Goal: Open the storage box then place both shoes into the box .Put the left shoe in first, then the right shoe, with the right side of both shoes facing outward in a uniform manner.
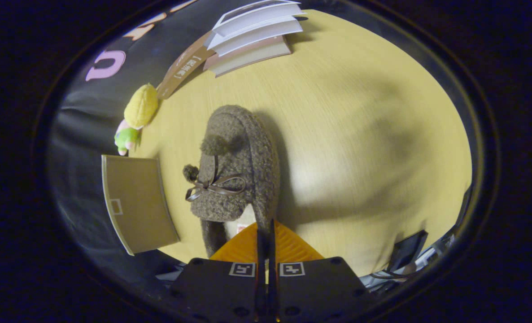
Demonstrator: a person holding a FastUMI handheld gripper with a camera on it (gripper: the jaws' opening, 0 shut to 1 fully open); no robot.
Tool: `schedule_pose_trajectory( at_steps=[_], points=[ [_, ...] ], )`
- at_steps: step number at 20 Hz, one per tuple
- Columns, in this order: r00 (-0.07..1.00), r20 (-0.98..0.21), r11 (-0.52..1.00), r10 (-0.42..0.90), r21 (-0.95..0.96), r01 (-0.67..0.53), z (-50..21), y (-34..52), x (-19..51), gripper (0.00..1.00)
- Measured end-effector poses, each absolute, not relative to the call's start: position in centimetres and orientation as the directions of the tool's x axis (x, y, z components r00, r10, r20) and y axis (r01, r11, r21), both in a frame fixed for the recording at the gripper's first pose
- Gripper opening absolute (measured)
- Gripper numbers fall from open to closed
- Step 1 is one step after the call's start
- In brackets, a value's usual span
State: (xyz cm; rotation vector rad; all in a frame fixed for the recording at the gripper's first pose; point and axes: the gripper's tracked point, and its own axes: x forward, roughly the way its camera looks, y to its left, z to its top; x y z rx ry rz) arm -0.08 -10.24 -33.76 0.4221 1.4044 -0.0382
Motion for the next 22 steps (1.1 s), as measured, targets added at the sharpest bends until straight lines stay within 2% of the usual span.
schedule_pose_trajectory(
  at_steps=[6,13,19,22],
  points=[
    [0.266,-0.888,0.840,0.375,0.447,0.307,-29.0,-5.9,0.8,0.06],
    [0.316,-0.801,0.804,0.509,0.573,0.157,-21.4,3.0,2.0,0.06],
    [0.274,-0.678,0.697,0.682,0.716,0.037,-15.3,16.1,1.9,0.05],
    [0.236,-0.669,0.689,0.705,0.725,-0.005,-15.0,22.1,1.6,0.05]
  ],
)
